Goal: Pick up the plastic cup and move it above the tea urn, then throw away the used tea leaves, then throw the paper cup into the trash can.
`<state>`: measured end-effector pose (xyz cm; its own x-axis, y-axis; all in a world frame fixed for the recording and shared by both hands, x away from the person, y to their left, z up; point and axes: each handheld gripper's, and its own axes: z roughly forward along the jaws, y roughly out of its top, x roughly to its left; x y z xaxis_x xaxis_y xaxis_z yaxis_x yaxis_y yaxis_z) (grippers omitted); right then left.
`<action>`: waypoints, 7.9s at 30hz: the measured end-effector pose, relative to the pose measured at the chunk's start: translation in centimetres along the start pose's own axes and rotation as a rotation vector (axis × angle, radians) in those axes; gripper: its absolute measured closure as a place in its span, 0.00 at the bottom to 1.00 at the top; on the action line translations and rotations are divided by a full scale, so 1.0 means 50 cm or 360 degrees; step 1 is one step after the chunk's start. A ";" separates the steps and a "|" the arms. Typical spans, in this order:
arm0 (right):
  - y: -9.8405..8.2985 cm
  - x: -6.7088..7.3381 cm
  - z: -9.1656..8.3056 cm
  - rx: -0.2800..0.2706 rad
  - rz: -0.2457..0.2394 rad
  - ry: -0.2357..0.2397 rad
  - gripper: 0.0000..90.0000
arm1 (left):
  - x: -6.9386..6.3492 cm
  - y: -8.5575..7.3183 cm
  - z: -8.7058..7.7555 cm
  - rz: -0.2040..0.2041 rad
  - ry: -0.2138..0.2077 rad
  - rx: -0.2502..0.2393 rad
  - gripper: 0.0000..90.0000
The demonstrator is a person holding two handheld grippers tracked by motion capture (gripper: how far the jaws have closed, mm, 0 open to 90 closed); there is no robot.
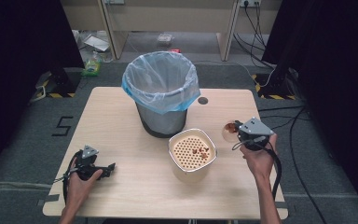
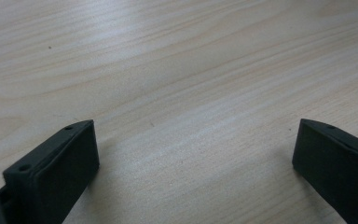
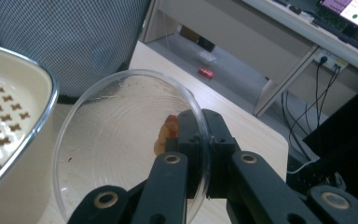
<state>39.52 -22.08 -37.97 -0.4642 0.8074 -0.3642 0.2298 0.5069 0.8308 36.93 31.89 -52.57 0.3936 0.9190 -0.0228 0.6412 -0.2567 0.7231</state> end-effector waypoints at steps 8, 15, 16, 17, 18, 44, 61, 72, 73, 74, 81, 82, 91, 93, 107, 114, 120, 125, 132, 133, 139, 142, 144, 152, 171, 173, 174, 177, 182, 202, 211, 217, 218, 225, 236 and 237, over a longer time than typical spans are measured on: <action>0.035 0.019 0.008 -0.0075 -0.0072 0.0002 0.97 | 0.000 0.000 0.000 0.0003 0.0000 0.0002 0.00; 0.062 0.035 0.002 -0.0169 -0.0148 -0.0037 0.97 | 0.000 0.000 0.000 0.0003 0.0000 0.0002 0.00; 0.067 0.038 0.002 -0.0178 -0.0162 -0.0044 0.97 | 0.000 0.000 0.000 0.0001 0.0000 0.0001 0.00; 0.071 0.042 0.003 -0.0187 -0.0183 -0.0050 0.97 | 0.000 0.000 0.000 0.0003 0.0000 0.0002 0.00; 0.075 0.047 0.004 -0.0211 -0.0216 -0.0055 0.97 | 0.000 0.000 0.000 0.0003 0.0000 0.0002 0.00; 0.096 0.222 -0.021 -0.0462 -0.1046 -0.0340 0.98 | -0.002 -0.002 -0.001 0.0003 0.0001 -0.0007 0.00; 0.074 0.254 -0.010 -0.0586 -0.1304 -0.0553 0.98 | -0.002 -0.002 -0.002 0.0003 0.0001 -0.0006 0.00; 0.080 0.265 -0.008 -0.0641 -0.1354 -0.0597 0.98 | -0.002 -0.002 -0.002 0.0003 0.0001 -0.0006 0.00; 0.077 0.264 -0.004 -0.0631 -0.1337 -0.0599 0.98 | -0.002 -0.002 -0.002 0.0003 0.0001 -0.0006 0.00; 0.077 0.267 -0.008 -0.0644 -0.1330 -0.0600 0.98 | -0.002 -0.002 -0.002 0.0003 0.0001 -0.0006 0.00; 0.071 0.274 -0.004 -0.0639 -0.1444 -0.0639 0.98 | -0.002 -0.002 -0.002 0.0003 -0.0001 -0.0005 0.00; 0.075 0.280 -0.012 -0.0686 -0.1478 -0.0675 0.98 | -0.002 -0.002 -0.002 0.0003 0.0000 -0.0005 0.00; 0.064 0.281 0.001 -0.0635 -0.1543 -0.0702 0.98 | -0.002 -0.002 -0.002 0.0003 0.0000 -0.0005 0.00; 0.069 0.281 -0.004 -0.0662 -0.1553 -0.0723 0.98 | -0.002 -0.002 -0.002 0.0003 -0.0001 -0.0004 0.00; 0.077 0.282 -0.002 -0.0698 -0.1530 -0.0720 0.98 | -0.002 -0.003 -0.003 0.0003 0.0002 -0.0005 0.00; 0.082 0.259 -0.002 -0.0674 -0.1396 -0.0679 0.98 | -0.002 -0.003 -0.002 0.0002 0.0002 -0.0005 0.00; 0.098 0.204 -0.017 -0.0686 -0.0832 -0.0461 0.98 | -0.002 -0.003 -0.002 0.0002 0.0001 -0.0005 0.00; 0.103 0.183 -0.015 -0.0642 -0.0648 -0.0368 0.98 | -0.002 -0.003 -0.002 0.0003 0.0002 -0.0005 0.00; 0.095 0.153 0.004 -0.0594 -0.0427 -0.0281 0.98 | -0.002 -0.003 -0.002 0.0002 0.0001 -0.0005 0.00; 0.095 0.147 0.005 -0.0600 -0.0392 -0.0265 0.98 | -0.002 -0.003 -0.002 0.0002 0.0001 -0.0005 0.00; 0.105 0.117 0.008 -0.0584 -0.0309 -0.0240 0.98 | -0.002 -0.003 -0.002 0.0002 0.0001 -0.0004 0.00; 0.125 0.093 0.004 -0.0584 -0.0273 -0.0246 0.98 | -0.002 -0.003 -0.002 0.0003 0.0002 -0.0005 0.00; 0.130 0.088 0.003 -0.0582 -0.0273 -0.0244 0.98 | -0.002 -0.003 -0.002 0.0003 0.0002 -0.0005 0.00; 0.163 0.039 0.022 -0.0551 -0.0148 -0.0216 0.98 | -0.002 -0.003 -0.002 0.0002 0.0001 -0.0005 0.00; 0.301 -0.012 0.039 -0.0565 -0.0094 -0.0198 0.98 | -0.002 -0.002 -0.002 -0.0002 -0.0002 -0.0005 0.00; 0.317 -0.010 0.042 -0.0572 -0.0099 -0.0188 0.98 | -0.002 -0.003 -0.002 -0.0002 -0.0002 -0.0005 0.00; 0.325 -0.008 0.045 -0.0572 -0.0110 -0.0185 0.98 | -0.002 -0.003 -0.002 -0.0002 -0.0002 -0.0005 0.00; 0.349 0.001 0.056 -0.0584 -0.0112 -0.0156 0.98 | -0.002 -0.002 -0.002 -0.0002 -0.0002 -0.0005 0.00; 0.393 0.026 0.078 -0.0606 -0.0146 -0.0098 0.98 | -0.002 -0.002 -0.002 -0.0002 -0.0003 -0.0005 0.00; 0.466 0.125 0.207 -0.0444 -0.0254 0.0121 0.93 | -0.002 -0.003 -0.002 0.0003 0.0001 -0.0005 0.00; 0.477 0.124 0.224 -0.0395 -0.0188 0.0126 0.79 | -0.002 -0.003 -0.003 0.0006 -0.0002 -0.0003 0.00; 0.466 0.083 0.188 -0.0387 -0.0111 0.0104 0.69 | -0.002 -0.003 -0.003 0.0007 -0.0003 -0.0002 0.00; 0.460 0.076 0.181 -0.0384 -0.0096 0.0101 0.67 | -0.002 -0.003 -0.003 0.0008 -0.0004 -0.0002 0.00; 0.395 0.014 0.131 -0.0341 0.0119 0.0114 0.51 | -0.003 -0.003 -0.003 0.0009 -0.0001 -0.0003 0.00; 0.254 -0.054 0.085 -0.0203 0.0293 0.0081 0.42 | -0.003 -0.003 -0.003 0.0008 -0.0002 -0.0003 0.00; 0.241 -0.057 0.082 -0.0190 0.0305 0.0081 0.41 | -0.003 -0.003 -0.003 0.0008 -0.0002 -0.0003 0.00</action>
<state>47.08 -17.03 -28.66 -0.4649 0.8677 -0.1759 0.2164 0.3040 0.9278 36.66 31.85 -52.57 0.3976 0.9174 -0.0198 0.6380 -0.2609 0.7245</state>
